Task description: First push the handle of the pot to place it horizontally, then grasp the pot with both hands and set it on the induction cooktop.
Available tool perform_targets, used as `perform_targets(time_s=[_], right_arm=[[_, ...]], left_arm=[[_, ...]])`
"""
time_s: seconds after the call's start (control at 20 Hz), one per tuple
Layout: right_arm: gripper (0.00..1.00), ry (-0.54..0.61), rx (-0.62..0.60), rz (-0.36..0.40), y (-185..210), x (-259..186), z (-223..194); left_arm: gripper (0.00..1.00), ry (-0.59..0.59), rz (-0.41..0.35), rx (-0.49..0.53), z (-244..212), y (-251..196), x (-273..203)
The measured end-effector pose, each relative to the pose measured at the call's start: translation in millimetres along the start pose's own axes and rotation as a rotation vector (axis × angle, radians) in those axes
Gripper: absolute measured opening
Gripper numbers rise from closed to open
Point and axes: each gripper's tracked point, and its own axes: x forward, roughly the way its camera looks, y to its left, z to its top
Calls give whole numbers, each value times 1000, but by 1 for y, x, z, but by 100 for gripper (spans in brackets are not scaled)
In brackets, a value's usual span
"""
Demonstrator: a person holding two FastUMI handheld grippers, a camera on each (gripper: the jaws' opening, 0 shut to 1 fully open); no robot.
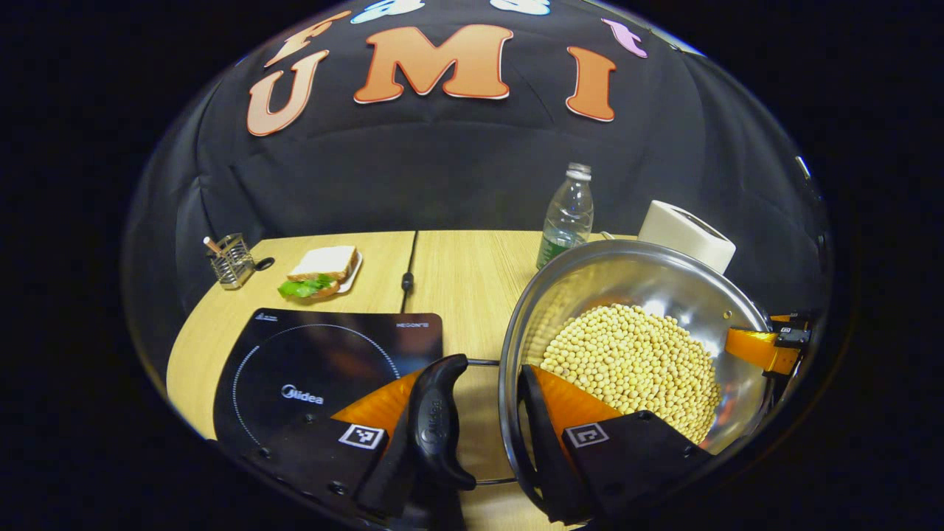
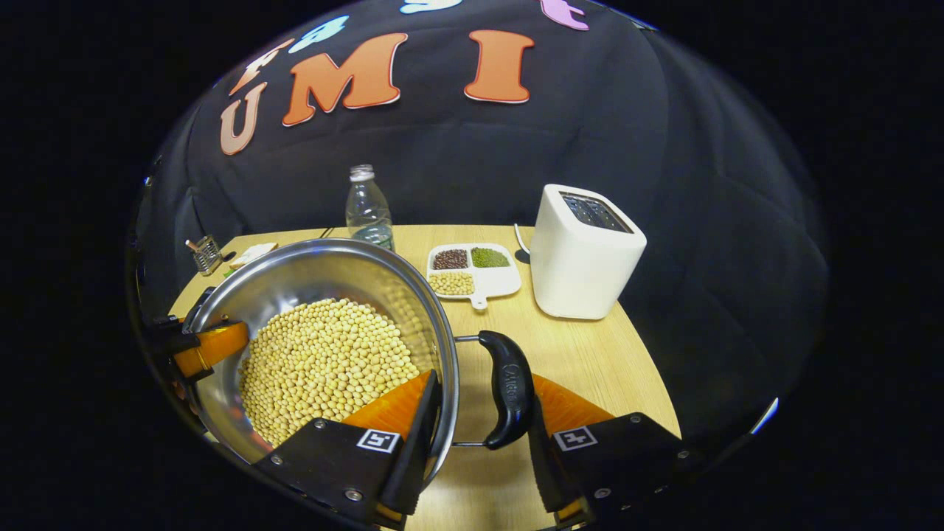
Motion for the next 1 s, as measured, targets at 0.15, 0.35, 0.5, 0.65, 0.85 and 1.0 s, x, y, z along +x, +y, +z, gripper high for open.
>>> perform_targets(time_s=[0.15,0.35,0.5,0.65,0.85,1.0], right_arm=[[57,-23,-17,22,20,-10,11],[61,-34,-54,62,56,-21,23],[61,-42,-79,92,84,-26,30],[57,-50,-97,122,109,-29,36],[61,-59,-120,159,150,-31,41],[61,-59,-137,181,176,-29,43]], left_arm=[[72,-33,20,-10,8,24,-16],[75,-37,54,-37,11,60,-40],[75,-41,84,-57,12,88,-50],[72,-43,114,-73,17,116,-69],[74,-51,158,-94,16,158,-75],[74,-50,184,-107,11,187,-80]])
